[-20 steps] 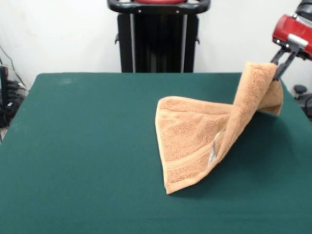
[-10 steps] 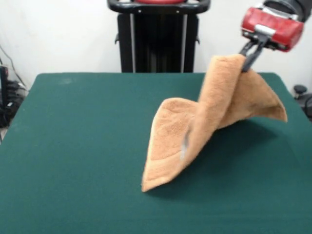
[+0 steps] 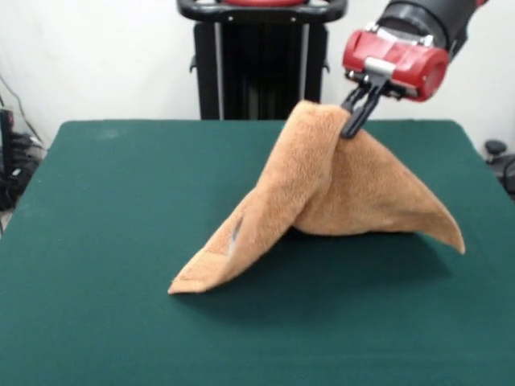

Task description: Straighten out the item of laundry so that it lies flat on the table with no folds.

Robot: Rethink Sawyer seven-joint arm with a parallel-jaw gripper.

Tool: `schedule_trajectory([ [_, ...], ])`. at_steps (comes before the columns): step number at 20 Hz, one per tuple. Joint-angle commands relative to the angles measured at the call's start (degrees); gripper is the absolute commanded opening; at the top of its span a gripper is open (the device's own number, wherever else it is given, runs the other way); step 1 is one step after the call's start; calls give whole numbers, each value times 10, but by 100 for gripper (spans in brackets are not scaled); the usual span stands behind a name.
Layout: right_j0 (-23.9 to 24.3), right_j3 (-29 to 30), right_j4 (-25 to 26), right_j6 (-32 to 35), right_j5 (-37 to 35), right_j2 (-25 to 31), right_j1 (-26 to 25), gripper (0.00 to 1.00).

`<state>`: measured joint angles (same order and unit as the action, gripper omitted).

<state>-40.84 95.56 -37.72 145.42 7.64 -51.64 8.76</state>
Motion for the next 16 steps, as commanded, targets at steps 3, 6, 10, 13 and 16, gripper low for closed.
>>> schedule_trajectory([
  [3, 50, -12, 36, 91, 29, 197, 11, 0],
  [6, 81, -10, 69, 41, -26, 230, 36, 0],
  [10, 92, -13, 95, 30, -18, 229, 33, 0],
  [13, 98, -21, 103, 47, 17, 233, 23, 0],
  [16, 96, -32, 95, 54, 14, 226, 14, 0],
])
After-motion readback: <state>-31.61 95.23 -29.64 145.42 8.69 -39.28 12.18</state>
